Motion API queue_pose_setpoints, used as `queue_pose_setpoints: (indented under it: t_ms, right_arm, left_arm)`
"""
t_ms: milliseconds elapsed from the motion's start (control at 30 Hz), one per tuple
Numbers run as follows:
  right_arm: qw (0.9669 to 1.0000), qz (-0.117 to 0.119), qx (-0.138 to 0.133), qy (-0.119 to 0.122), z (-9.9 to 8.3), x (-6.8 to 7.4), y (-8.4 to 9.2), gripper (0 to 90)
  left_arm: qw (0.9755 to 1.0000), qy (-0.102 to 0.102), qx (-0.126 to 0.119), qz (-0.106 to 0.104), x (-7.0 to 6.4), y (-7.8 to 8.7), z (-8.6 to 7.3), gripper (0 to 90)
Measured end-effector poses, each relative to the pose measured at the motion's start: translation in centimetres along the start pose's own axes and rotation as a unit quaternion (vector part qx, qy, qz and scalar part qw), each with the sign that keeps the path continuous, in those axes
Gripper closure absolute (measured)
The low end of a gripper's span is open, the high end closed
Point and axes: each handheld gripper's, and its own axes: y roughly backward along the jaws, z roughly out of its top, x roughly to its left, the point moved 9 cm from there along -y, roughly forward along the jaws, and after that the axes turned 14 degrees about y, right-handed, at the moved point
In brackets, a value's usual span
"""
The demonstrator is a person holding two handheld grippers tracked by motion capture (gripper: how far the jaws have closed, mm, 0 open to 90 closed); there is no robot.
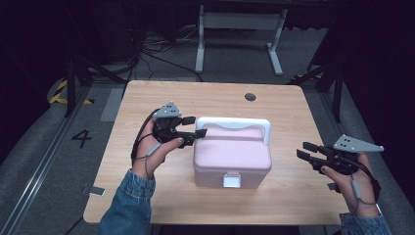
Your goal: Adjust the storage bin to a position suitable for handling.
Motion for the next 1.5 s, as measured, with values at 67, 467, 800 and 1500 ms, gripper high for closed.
queue_pose_setpoints:
  t_ms: [67, 467, 800, 1500]
  right_arm:
    - [1.0000, -0.002, 0.001, -0.001, -0.2, 0.0, 0.2, 58.0]
    - [0.9999, -0.005, 0.007, -0.008, -0.7, 0.1, 0.2, 58.6]
    - [0.9999, -0.006, 0.002, -0.010, -0.7, 0.0, 0.2, 58.3]
    - [0.9998, -0.003, -0.008, -0.017, -0.2, -0.1, 0.2, 57.9]
  left_arm:
    - [1.0000, -0.003, 0.006, -0.005, -0.2, -0.9, -0.1, 37.2]
    - [0.9988, -0.048, -0.008, 0.000, -1.2, -2.2, 0.1, 60.5]
    - [0.9973, -0.070, -0.003, -0.021, -2.6, -1.4, 0.1, 71.4]
    - [0.9950, -0.100, -0.010, 0.003, -2.8, -0.9, 1.6, 72.6]
